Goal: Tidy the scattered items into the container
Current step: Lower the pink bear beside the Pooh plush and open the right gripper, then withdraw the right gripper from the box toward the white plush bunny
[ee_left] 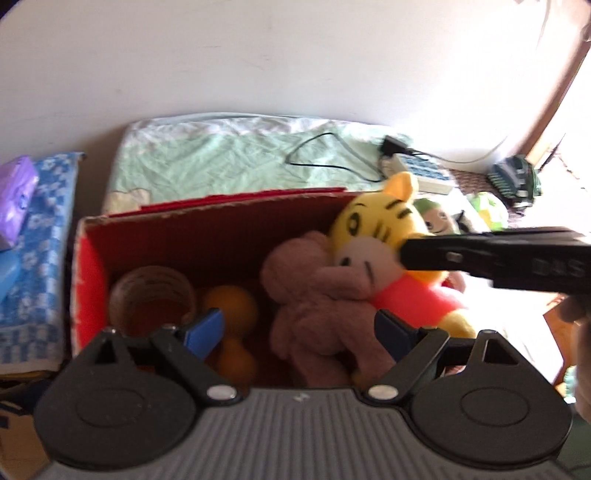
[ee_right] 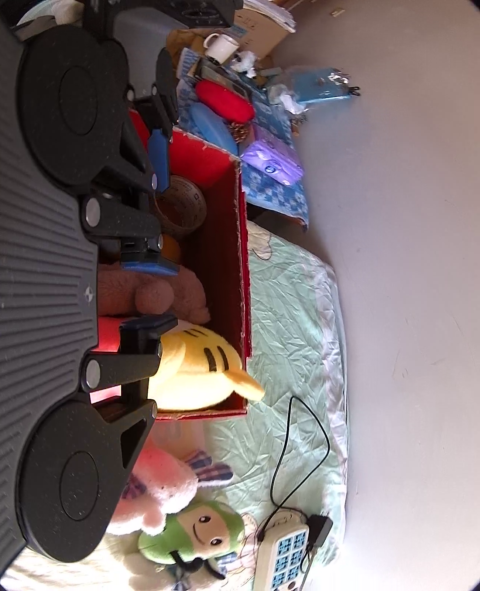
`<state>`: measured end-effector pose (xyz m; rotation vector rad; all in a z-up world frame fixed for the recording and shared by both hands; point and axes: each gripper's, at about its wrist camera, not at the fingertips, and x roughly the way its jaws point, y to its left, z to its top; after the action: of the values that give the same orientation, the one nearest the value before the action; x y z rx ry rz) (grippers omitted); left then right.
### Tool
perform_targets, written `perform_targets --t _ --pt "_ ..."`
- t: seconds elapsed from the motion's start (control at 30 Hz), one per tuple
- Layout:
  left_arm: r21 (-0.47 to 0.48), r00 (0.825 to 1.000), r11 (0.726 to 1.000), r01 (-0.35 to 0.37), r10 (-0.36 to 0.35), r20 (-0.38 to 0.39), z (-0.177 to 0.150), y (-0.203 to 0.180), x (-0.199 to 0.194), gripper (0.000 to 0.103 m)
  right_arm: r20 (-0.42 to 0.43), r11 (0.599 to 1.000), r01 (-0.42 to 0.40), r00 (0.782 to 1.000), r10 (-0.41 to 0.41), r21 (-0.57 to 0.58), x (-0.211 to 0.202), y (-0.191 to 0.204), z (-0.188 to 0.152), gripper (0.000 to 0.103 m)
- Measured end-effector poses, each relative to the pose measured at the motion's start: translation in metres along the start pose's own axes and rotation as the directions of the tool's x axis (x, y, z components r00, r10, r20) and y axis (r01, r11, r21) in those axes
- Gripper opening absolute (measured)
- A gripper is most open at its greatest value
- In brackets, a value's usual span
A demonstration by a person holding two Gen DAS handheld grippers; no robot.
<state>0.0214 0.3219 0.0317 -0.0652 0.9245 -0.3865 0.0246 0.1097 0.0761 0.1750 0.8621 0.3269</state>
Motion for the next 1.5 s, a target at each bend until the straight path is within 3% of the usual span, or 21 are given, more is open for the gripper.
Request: perform_targets --t 0.27,0.57,1.07,1.2,1.3,1.5 --pt "0.042 0.993 0.992 -0.121 0.121 0.011 0.006 -0.017 -0.006 0.088 0.048 0.998 0.028 0.998 -0.03 0.055 -0.019 -0.008 -0.006 0.025" --pt "0.031 0.975 0.975 -0.221 0.22 0.019 0.012 -0.051 -0.007 0.088 0.065 0.998 -0.012 0.998 0.008 0.058 -0.036 -0.028 -0.011 0.026" --pt "-0.054 0.919 0.918 -0.393 0.392 -0.032 0.006 -0.091 0.009 0.088 -0.034 0.991 -0.136 0.99 0.136 0.001 -0.038 -0.06 -0.017 0.026" --pt "-0.08 0.909 0.906 -0.416 0.413 -0.05 0.001 -0.087 0.012 0.088 -0.054 0.985 -0.173 0.983 0.173 0.001 -0.036 -0.063 -0.018 0.026" --pt "-0.088 0.914 0.91 -0.405 0.402 -0.047 -0.003 -0.085 0.01 0.088 -0.051 0.983 -0.185 0.981 0.185 0.009 -0.037 -0.068 -0.019 0.026" --pt "-0.046 0.909 0.908 -0.417 0.417 -0.006 -0.002 -0.092 0.008 0.088 -0.021 0.983 -0.165 0.986 0.167 0.084 -0.038 -0.083 -0.023 0.026"
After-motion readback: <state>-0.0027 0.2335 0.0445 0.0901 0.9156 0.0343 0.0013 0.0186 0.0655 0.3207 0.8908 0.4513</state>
